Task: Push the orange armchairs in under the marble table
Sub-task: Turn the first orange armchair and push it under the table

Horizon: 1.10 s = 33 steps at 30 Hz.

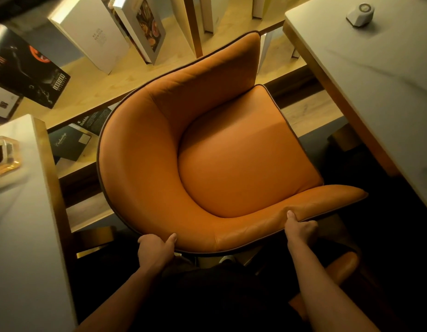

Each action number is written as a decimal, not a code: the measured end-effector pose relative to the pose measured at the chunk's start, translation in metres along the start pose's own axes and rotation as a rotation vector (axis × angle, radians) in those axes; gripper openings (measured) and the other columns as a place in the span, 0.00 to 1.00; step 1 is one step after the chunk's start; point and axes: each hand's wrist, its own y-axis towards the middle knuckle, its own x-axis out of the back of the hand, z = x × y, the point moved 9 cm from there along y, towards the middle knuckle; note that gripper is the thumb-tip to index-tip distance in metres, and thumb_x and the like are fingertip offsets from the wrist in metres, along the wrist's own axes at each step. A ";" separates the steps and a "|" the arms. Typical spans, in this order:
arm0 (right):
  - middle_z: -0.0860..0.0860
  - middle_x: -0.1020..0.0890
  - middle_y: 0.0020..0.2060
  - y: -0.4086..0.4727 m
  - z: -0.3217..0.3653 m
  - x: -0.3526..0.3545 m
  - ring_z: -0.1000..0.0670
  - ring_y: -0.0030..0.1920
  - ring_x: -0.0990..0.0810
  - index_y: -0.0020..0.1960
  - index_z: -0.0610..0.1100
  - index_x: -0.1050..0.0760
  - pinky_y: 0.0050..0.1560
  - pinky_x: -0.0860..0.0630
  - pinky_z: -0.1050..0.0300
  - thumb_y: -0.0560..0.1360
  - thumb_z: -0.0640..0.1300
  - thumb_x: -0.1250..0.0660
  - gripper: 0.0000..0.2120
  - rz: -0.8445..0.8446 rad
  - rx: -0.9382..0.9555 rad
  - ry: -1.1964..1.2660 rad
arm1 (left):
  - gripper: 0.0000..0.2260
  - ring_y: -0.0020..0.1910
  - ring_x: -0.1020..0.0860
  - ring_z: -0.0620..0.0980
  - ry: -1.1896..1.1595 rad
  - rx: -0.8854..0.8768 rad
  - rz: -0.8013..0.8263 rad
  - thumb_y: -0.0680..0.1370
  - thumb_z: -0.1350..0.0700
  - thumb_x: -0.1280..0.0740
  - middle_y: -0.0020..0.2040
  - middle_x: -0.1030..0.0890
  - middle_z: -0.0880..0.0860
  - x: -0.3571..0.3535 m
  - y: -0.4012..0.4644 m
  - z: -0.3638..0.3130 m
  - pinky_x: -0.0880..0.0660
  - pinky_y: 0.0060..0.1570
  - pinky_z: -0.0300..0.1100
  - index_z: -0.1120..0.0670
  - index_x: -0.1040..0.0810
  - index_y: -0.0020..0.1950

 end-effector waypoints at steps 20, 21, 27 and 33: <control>0.40 0.48 0.78 -0.103 0.005 -0.029 0.34 0.70 0.33 0.79 0.41 0.58 0.62 0.26 0.42 0.77 0.38 0.34 0.40 0.074 0.157 -0.228 | 0.16 0.30 0.19 0.43 0.494 -0.406 0.479 0.80 0.44 0.35 0.31 0.18 0.48 0.029 0.033 -0.003 0.26 0.27 0.34 0.54 0.22 0.39; 0.41 0.52 0.78 -0.120 0.006 -0.035 0.34 0.72 0.37 0.79 0.43 0.56 0.63 0.27 0.43 0.78 0.39 0.34 0.40 0.066 0.203 -0.294 | 0.16 0.32 0.20 0.44 0.564 -0.527 0.423 0.80 0.44 0.35 0.34 0.17 0.49 0.043 0.038 -0.012 0.24 0.30 0.36 0.54 0.21 0.39; 0.43 0.46 0.78 -0.227 0.029 -0.116 0.40 0.76 0.43 0.78 0.44 0.44 0.72 0.37 0.43 0.79 0.54 0.34 0.34 0.304 0.505 -0.540 | 0.11 0.46 0.20 0.42 0.600 -1.044 0.255 0.77 0.48 0.31 0.51 0.19 0.46 0.123 0.055 -0.097 0.25 0.41 0.36 0.47 0.23 0.59; 0.45 0.41 0.77 -0.278 0.057 -0.159 0.43 0.75 0.39 0.77 0.45 0.41 0.71 0.37 0.49 0.77 0.58 0.33 0.35 0.500 0.630 -0.492 | 0.23 0.68 0.30 0.50 1.025 -1.255 0.290 0.77 0.41 0.33 0.69 0.27 0.48 0.110 0.064 -0.126 0.33 0.63 0.49 0.44 0.29 0.70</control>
